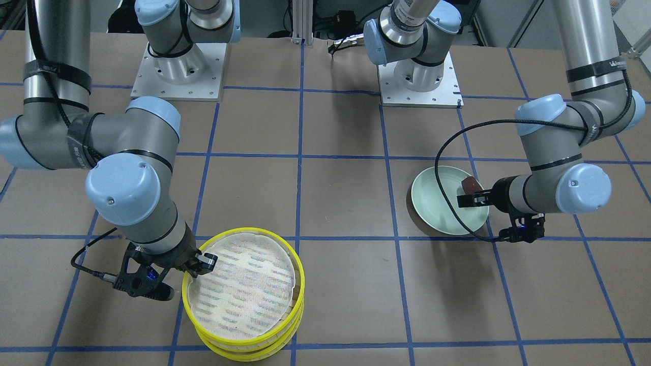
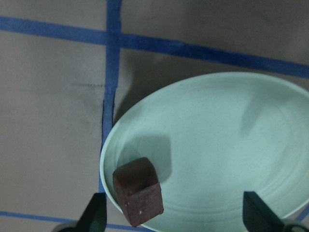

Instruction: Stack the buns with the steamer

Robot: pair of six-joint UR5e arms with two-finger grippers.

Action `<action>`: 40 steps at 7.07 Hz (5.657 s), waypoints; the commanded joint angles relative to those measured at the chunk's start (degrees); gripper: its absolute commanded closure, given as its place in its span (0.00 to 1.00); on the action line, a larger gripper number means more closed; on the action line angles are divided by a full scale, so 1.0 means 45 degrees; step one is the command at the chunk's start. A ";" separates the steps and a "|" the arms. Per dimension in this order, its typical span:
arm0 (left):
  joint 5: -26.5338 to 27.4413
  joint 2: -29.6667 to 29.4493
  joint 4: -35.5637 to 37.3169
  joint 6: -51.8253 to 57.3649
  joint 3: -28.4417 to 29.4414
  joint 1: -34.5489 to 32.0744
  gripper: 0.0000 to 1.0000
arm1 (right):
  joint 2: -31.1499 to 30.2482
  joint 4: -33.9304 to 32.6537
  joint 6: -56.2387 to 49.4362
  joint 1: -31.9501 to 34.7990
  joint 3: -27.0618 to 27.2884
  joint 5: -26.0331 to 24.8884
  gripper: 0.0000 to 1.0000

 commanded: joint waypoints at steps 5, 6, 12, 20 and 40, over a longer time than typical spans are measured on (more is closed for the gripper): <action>0.0661 -0.0699 -0.0233 -0.4334 -0.0380 0.0042 0.43 | 0.0171 -0.0587 -0.0027 -0.0020 0.0147 0.0013 0.93; 0.0759 -0.0816 -0.0233 -0.4237 -0.0342 0.0042 0.68 | 0.0209 -0.1109 0.0050 -0.0020 0.0147 0.0033 0.71; -0.2549 -0.0039 -0.0661 -0.5844 0.1742 -0.0657 1.00 | -0.0235 -0.1039 -0.0123 -0.0039 0.0206 -0.0141 0.06; -1.1115 -0.1144 0.6539 -1.3142 0.3370 -0.4932 1.00 | -0.6059 0.5234 -0.3581 -0.0176 0.0206 -0.0319 0.00; -0.4411 0.0524 0.2765 -0.4777 0.4463 -0.4434 0.00 | -0.5552 0.3905 -0.3543 -0.0215 0.0382 -0.0435 0.00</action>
